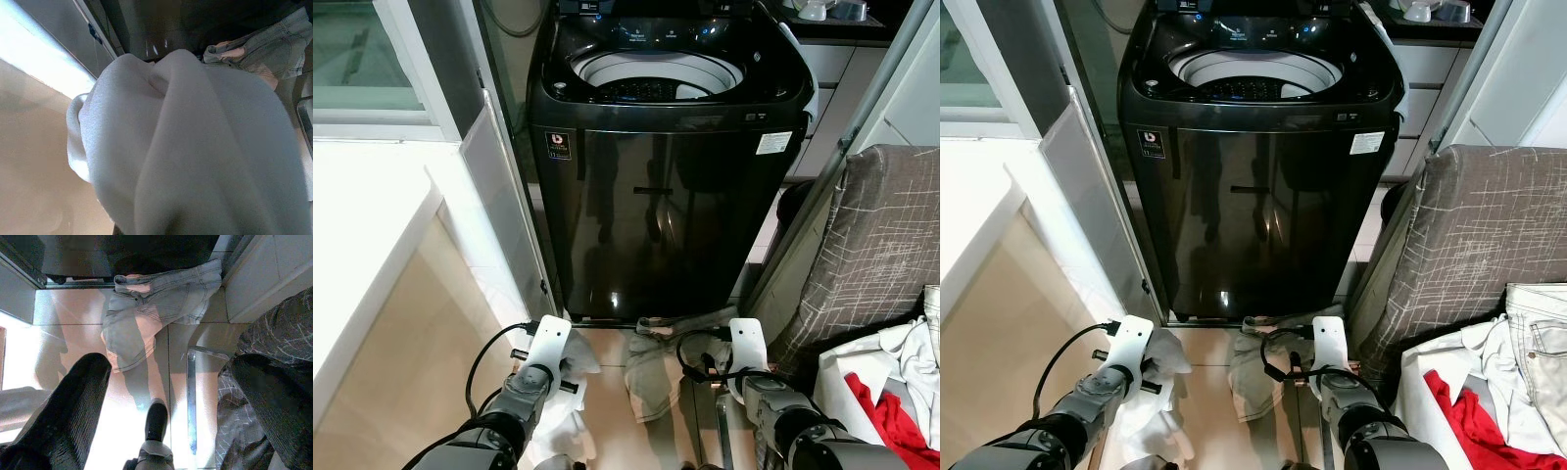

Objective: Clothes washing

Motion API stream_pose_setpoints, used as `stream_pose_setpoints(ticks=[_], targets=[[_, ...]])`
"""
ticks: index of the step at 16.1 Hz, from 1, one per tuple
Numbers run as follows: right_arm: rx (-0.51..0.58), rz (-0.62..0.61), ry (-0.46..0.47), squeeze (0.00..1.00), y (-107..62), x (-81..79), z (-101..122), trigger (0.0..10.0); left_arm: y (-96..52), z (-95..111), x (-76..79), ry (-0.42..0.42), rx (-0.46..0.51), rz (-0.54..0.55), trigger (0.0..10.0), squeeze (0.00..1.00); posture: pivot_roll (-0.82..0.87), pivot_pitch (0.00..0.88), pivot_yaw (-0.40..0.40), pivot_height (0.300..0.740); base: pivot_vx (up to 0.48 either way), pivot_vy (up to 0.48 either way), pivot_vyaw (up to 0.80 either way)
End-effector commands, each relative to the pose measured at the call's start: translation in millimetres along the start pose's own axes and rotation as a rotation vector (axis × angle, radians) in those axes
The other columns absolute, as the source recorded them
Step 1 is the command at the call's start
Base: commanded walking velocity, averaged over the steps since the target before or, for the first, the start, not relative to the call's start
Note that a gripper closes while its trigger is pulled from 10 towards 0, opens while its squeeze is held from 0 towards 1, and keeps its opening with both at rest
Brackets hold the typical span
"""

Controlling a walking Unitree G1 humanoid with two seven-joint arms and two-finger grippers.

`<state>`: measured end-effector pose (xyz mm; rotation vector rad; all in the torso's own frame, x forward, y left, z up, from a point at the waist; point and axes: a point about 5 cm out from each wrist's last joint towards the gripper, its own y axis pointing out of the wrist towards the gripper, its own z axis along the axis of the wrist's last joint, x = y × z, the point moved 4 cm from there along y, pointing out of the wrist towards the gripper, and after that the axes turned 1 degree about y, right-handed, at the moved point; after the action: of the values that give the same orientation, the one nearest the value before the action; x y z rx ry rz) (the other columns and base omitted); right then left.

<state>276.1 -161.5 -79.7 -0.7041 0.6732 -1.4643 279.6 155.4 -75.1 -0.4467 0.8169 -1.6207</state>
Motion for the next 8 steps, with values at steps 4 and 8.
stream_pose_setpoints(ticks=[4,8], targets=[[-0.006,-0.001,-0.015,0.0,0.0,0.7,-0.2,10.0,0.2,1.2,0.0,0.017,0.002,0.0,10.0,0.0,-0.1,0.0,0.0,0.731,0.0,0.0,0.0],[-0.011,-0.001,-0.018,0.0,-0.2,1.1,-2.6,10.0,0.1,0.9,-0.1,0.024,0.002,-0.003,10.0,0.0,-0.1,0.0,0.004,0.731,0.0,0.0,0.0]])
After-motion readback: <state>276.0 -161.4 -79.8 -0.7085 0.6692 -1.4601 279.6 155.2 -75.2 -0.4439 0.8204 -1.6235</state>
